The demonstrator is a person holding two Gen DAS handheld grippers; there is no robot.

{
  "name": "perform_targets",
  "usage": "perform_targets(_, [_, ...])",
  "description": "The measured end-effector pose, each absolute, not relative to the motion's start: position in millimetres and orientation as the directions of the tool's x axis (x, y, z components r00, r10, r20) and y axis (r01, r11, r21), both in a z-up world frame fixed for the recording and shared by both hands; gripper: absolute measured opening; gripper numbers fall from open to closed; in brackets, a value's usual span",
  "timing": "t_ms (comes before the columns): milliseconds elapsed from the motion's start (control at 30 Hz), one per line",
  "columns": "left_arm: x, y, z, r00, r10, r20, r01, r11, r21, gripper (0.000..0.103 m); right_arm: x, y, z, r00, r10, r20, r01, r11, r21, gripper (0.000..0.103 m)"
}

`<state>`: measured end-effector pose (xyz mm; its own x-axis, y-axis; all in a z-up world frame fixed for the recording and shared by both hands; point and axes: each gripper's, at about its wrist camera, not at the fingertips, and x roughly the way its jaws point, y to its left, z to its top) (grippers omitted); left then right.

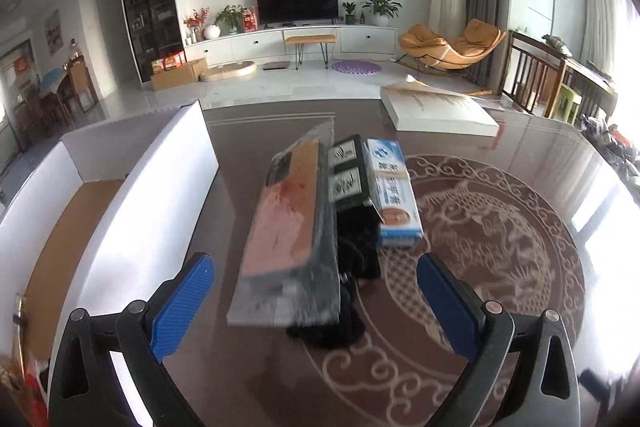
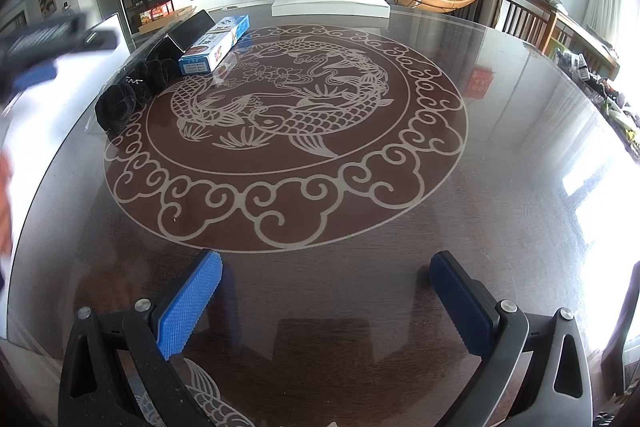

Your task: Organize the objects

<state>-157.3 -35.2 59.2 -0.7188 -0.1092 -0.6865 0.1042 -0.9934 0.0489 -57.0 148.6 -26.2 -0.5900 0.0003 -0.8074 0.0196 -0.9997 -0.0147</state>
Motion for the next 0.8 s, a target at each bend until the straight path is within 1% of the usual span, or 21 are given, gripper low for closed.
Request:
perform_targets(33, [-175, -37, 54, -0.704, -0.129, -0.699, 0.120, -0.991, 0.062, 0.102, -57, 149, -26, -0.590, 0.000, -0.807, 0.020, -1.000, -0.015, 0.103])
perform_targets(100, [-198, -38, 38, -0.665, -0.131, -0.735, 0.116, -0.991, 0.072, 0.102, -57, 149, -26, -0.590, 0.000, -0.807, 0.020, -1.000, -0.015, 0.103])
perform_targets(133, [-209, -38, 26, -0.638, -0.120, -0.760, 0.098, -0.992, 0.074, 0.098, -57, 149, -26, -0.590, 0.000, -0.807, 0.020, -1.000, -0.015, 0.103])
perform_targets(200, [-217, -36, 6, -0.600, -0.089, -0.795, 0.063, -0.996, 0.064, 0.075, -57, 149, -26, -0.590, 0.000, -0.807, 0.020, -1.000, -0.015, 0.103])
perform_targets(233, [-214, -33, 2, -0.609, -0.109, -0.785, 0.059, -0.994, 0.092, 0.075, -57, 149, -26, -0.590, 0.000, -0.807, 0.020, -1.000, -0.015, 0.103])
perform_targets(300, [-198, -26, 4, -0.643, -0.051, -0.764, -0.003, -0.998, 0.069, 0.069, -57, 149, -26, -0.590, 0.000, -0.807, 0.019, -1.000, -0.015, 0.103])
perform_targets(400, [-164, -1, 6, -0.630, 0.051, -0.775, -0.160, -0.985, 0.065, 0.068, -57, 149, -26, -0.590, 0.000, -0.807, 0.020, -1.000, -0.015, 0.103])
perform_targets(500, [-128, 12, 8, -0.579, 0.133, -0.805, -0.247, -0.969, 0.018, 0.068, -57, 149, -26, -0.590, 0.000, -0.808, 0.020, -1.000, -0.015, 0.103])
perform_targets(633, [-87, -3, 17, -0.557, 0.204, -0.805, -0.200, -0.974, -0.108, 0.069, -57, 149, -26, -0.590, -0.002, -0.807, 0.020, -1.000, -0.012, 0.103])
perform_targets(733, [-83, -20, 19, -0.549, 0.244, -0.800, -0.137, -0.970, -0.201, 0.069, -57, 149, -26, -0.590, -0.002, -0.807, 0.020, -1.000, -0.012, 0.103])
perform_targets(800, [-87, -18, 16, -0.535, 0.251, -0.807, -0.147, -0.968, -0.204, 0.070, -57, 149, -26, -0.590, -0.002, -0.807, 0.020, -1.000, -0.012, 0.103])
